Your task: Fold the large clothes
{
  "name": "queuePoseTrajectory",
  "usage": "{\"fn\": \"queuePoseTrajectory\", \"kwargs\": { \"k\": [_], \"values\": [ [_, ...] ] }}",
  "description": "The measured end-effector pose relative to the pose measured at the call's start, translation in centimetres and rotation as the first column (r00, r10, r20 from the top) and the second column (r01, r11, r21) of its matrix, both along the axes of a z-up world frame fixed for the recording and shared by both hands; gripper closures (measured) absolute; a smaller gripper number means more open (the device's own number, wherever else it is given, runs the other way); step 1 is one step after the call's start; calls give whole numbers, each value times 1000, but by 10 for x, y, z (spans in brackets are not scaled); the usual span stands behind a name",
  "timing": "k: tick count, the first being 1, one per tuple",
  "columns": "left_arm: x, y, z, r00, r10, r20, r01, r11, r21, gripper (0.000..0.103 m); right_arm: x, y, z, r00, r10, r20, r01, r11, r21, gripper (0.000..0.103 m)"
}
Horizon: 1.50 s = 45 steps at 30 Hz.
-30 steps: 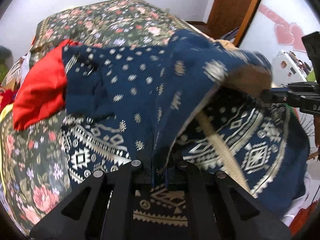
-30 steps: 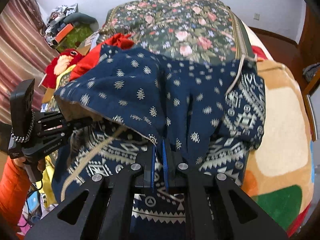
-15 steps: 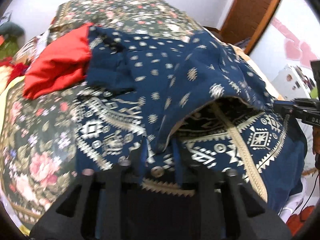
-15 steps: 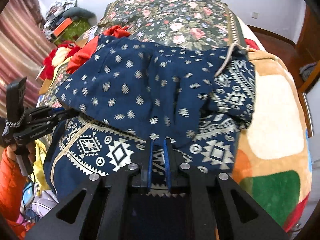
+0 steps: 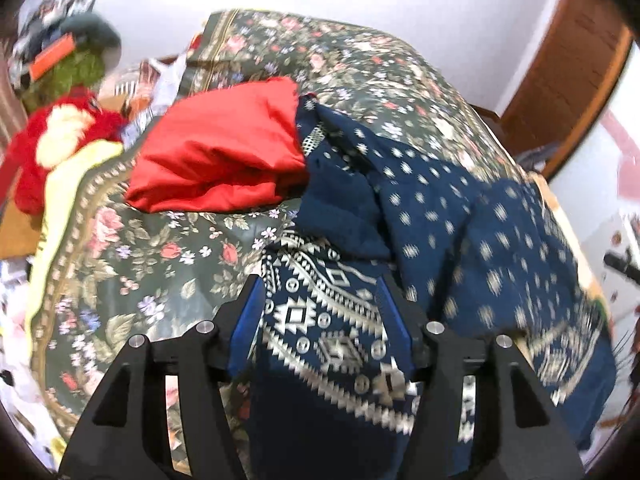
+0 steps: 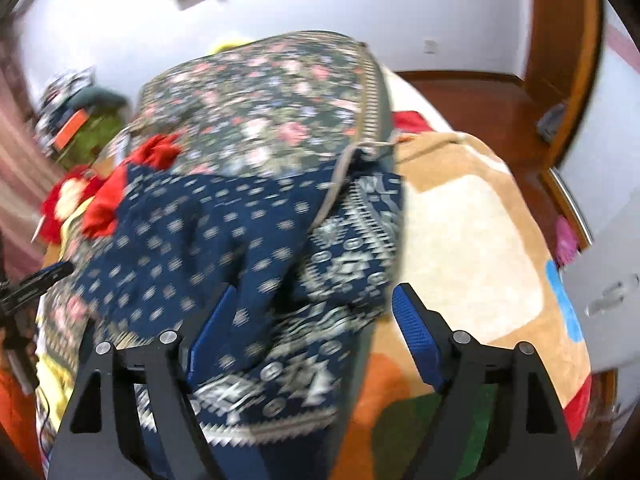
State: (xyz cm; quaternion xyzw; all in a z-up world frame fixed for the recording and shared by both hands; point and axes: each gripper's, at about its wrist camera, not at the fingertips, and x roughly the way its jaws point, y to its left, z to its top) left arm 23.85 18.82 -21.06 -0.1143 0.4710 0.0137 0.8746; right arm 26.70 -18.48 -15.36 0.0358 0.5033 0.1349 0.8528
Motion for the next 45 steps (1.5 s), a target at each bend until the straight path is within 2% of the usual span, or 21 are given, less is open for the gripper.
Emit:
{"fn": "queuePoseTrajectory", "kwargs": {
  "k": [3,8,12,15,19,21,22,23,25,27,29,30,32,35,38,45],
  "values": [
    [24,10,-12,999,24,-23,-26,996,-89,46,19,-15,-14,995,-84,-56,85,996,10,26],
    [66,15,-37,997,19,-70,-32,982,-188,46,37,-28,-31,986,-141,-91,141,990,-6,26],
    [99,15,-62,993,27,-117,-51,978,-204,46,50,-31,-40,984,-144,-109,144,990,-10,26],
    [119,16,-77,990,21,-137,-55,968,-244,46,62,-34,-50,981,-143,-133,148,988,29,26],
    [142,15,-93,989,-27,-148,-12,967,-255,46,80,-34,-69,973,-148,-179,161,985,64,26],
    [149,16,-96,989,-40,-144,1,965,-264,45,88,-35,-79,964,-153,-218,175,981,85,34],
    [151,15,-95,990,-47,-134,10,965,-261,45,92,-34,-84,960,-148,-237,175,980,100,48],
    [153,13,-94,990,-57,-125,24,968,-251,45,94,-32,-88,959,-134,-250,168,978,121,56],
    [159,7,-93,990,-75,-119,47,974,-220,45,95,-30,-90,958,-132,-255,174,974,147,62],
    [159,3,-91,990,-83,-116,57,975,-215,54,94,-26,-88,962,-140,-233,173,976,132,68],
    [157,0,-87,991,-75,-110,51,977,-209,68,90,-22,-80,971,-136,-195,159,981,108,82],
    [156,-1,-85,992,-69,-104,48,980,-193,72,88,-21,-74,976,-133,-175,151,984,95,84],
    [148,-11,-73,995,-55,-82,46,993,-106,83,88,-19,-66,981,-125,-147,139,986,89,87],
    [136,-37,-52,996,-81,-34,83,995,58,89,86,-16,-50,989,-108,-102,116,990,84,89],
    [121,-51,-28,994,-107,23,103,984,146,90,85,-10,-32,994,-92,-54,96,992,83,90],
    [98,-45,27,984,-118,136,106,990,95,91,76,13,4,998,-41,50,38,997,67,91]
  ]
}}
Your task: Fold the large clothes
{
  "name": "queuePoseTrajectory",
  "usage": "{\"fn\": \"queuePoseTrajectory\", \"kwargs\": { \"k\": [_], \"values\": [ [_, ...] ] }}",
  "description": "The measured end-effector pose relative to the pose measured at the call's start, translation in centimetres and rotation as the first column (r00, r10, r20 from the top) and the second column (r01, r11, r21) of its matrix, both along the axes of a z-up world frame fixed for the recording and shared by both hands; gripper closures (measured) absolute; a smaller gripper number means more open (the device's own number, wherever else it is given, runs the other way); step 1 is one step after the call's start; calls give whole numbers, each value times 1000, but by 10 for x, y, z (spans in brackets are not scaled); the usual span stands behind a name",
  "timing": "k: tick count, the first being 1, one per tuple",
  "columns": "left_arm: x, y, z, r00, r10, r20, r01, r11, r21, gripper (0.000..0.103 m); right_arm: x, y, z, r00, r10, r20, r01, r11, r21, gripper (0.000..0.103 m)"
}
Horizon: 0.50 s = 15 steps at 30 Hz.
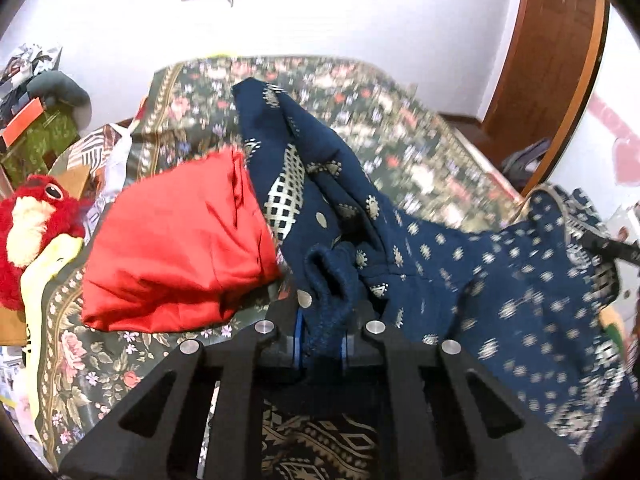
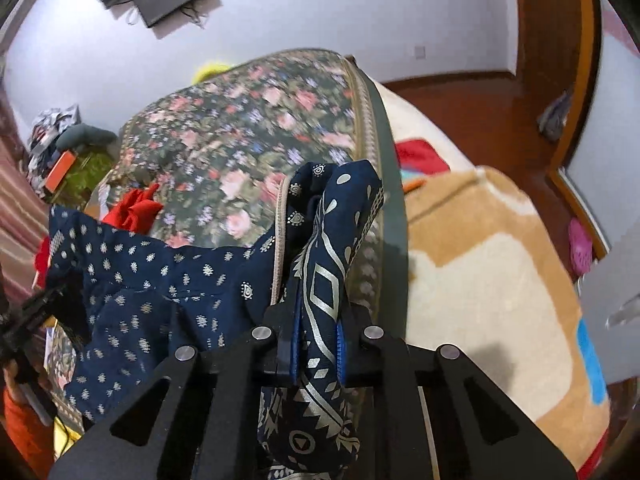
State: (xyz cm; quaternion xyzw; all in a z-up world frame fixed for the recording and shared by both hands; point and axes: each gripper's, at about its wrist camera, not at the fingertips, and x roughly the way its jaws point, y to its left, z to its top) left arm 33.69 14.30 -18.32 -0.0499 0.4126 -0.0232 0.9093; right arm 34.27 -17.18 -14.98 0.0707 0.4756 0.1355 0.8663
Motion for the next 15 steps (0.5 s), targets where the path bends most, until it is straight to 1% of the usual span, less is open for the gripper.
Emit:
{"fn": "queuePoseTrajectory", "kwargs": {
  "k": [4,6,9,12,15],
  "values": [
    [-4,6,24,999,-2,38,2,1000,-9,91,8,9,16,999,23,27,-24,1000,16,91],
    [-6,10,35,998,8,61,-8,1000,2,91,18,16,27,998,33,50,-35,999,30,92],
    [-1,23,47,996,26,89,-26,1000,-8,91,35,27,38,995,47,83,-50,998,44,92],
    [10,37,51,994,47,95,-46,999,-11,91,57,44,37,993,64,100,-68,997,34,92],
    [24,51,50,994,67,91,-65,998,-24,91,80,61,29,992,77,97,-80,996,30,92]
  ]
}}
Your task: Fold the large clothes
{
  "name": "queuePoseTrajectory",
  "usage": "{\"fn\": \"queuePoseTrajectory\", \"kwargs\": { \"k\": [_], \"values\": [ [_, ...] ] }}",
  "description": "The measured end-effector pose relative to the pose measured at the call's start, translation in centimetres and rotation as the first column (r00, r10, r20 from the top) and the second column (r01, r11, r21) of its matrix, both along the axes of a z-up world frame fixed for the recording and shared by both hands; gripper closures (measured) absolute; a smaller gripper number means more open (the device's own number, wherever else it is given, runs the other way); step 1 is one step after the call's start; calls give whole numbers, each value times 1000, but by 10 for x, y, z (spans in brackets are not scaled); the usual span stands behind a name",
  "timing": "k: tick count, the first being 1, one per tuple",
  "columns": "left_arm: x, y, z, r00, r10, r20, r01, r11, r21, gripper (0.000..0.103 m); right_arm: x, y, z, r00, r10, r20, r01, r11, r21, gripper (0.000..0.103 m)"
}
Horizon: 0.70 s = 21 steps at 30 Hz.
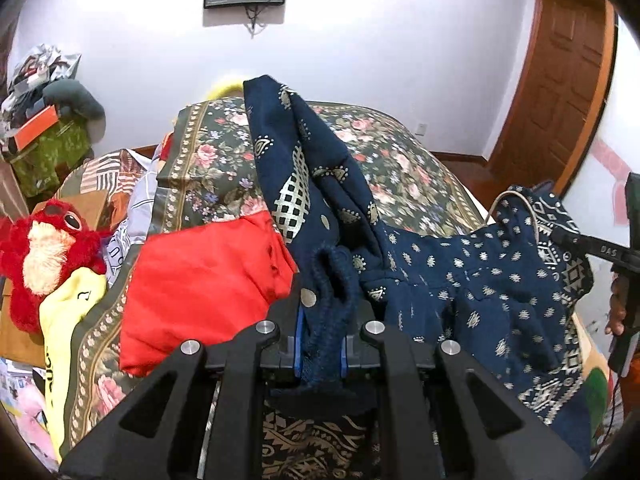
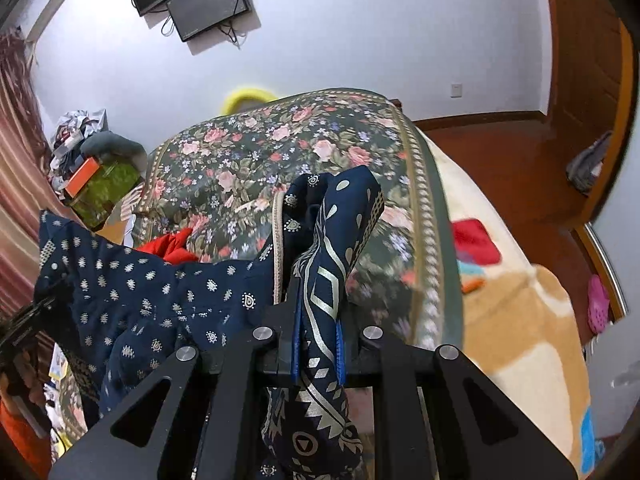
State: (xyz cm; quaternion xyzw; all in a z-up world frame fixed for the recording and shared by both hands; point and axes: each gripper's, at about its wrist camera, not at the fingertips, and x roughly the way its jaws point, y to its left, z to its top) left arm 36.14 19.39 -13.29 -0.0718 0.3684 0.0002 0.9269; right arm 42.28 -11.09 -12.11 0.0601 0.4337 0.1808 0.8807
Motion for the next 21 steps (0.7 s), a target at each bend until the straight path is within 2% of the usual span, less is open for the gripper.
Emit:
{"fn": "queuePoseTrajectory", "kwargs": {
  "k": [5,7,13,18,21],
  "values": [
    [36,27,-19,998,42,-37,-42,999,-6,91,35,21,-20,1000,4,-27,-4,1000,-6,92],
    [56,41,-35,996,61,-66,-63,998,-19,91,50,28,-33,999,-3,-44,3,1000,-18,92],
    [97,66,-86,981,117,-153,-114,993,25,90,78,31,-75,992,-56,-110,50,997,-57,92],
    [108,86,-114,971,140,-192,-146,989,-18,87,87,24,-105,983,-69,-169,60,996,-60,91],
    [110,91,-128,965,147,-217,-156,988,-22,83,85,25,-109,985,-64,-162,52,996,-75,90]
  ]
}}
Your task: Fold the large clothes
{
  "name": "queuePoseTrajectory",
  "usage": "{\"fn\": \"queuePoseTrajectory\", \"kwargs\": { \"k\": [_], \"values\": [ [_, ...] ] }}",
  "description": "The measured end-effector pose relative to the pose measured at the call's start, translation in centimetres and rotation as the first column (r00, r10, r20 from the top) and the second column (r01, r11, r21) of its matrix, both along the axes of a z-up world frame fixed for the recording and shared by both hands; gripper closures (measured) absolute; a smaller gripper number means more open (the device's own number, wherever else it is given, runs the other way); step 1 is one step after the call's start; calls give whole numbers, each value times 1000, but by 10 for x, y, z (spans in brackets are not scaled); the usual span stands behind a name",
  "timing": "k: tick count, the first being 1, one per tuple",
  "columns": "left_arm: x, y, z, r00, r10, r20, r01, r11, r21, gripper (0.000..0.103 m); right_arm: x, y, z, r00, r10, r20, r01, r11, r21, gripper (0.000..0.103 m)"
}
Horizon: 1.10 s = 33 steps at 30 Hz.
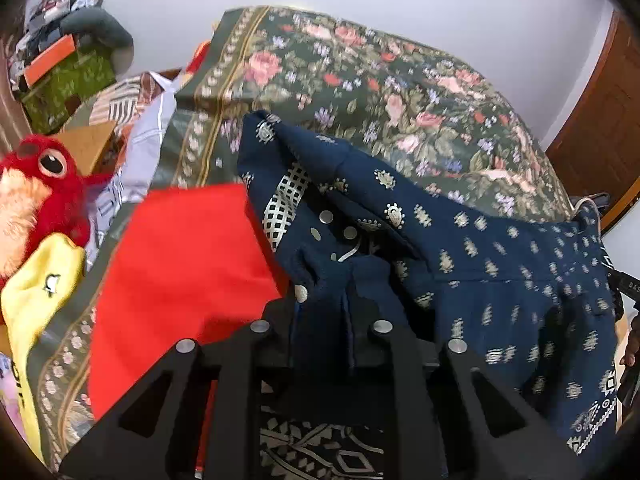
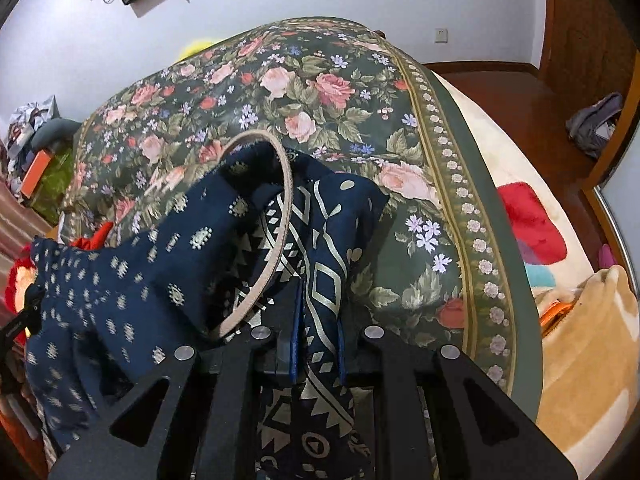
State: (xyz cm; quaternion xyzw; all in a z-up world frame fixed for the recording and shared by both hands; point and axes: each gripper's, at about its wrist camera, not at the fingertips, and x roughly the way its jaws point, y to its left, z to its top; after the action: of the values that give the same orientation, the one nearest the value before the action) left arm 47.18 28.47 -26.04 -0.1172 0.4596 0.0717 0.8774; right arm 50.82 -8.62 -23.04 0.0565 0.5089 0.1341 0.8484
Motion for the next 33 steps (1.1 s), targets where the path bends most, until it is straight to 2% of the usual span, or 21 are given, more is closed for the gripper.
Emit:
{"fn": "queuePoseTrajectory", "kwargs": {
  "k": [4,10,14,18,20,22,27,33],
  "values": [
    [-2,2,-2,999,35,-7,-35,999,-10,75,-3,7,5,999,31,21,-29,997,-65,88],
    [-13,-8,13,998,54,-17,-53,995,82,73,-23,7,23,998,53,34,-48,989,-142,85],
    [-32,-24,35,1000,22,-1,-22,988,152,73,-40,-1,42,997,58,43,-52,991,-125,81],
    [-57,-39,61,999,-24,26,20,985,172,73,-64,-6,68,996,55,69,-48,994,-98,76],
    [-73,-48,78,998,-41,50,32,982,185,73,-78,-9,83,994,59,92,-51,995,-86,67],
    [-87,-54,92,996,-57,72,43,983,181,73,-95,-11,101,988,77,131,-66,994,-89,64],
    [-129,-70,127,987,-91,129,66,980,189,72,-135,-10,137,970,130,203,-111,989,-101,60],
    [-181,-83,152,976,-112,187,72,976,207,61,-187,-8,158,948,192,253,-171,980,-102,44]
  ]
}}
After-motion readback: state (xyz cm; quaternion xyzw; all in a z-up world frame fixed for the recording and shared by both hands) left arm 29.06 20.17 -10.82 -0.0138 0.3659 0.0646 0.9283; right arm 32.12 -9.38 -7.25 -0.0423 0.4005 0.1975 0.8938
